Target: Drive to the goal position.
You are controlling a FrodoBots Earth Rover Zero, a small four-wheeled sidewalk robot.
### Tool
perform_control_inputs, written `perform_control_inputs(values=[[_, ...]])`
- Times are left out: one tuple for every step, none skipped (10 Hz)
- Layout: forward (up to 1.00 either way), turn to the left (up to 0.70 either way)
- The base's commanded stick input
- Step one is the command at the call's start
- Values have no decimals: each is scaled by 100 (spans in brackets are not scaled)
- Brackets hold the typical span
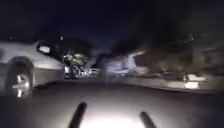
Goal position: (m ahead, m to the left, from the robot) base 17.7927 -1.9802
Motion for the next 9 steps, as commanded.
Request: perform_control_inputs(values=[[100,3],[100,3],[100,3],[100,10],[100,23],[100,37],[100,43],[100,37],[100,23]])
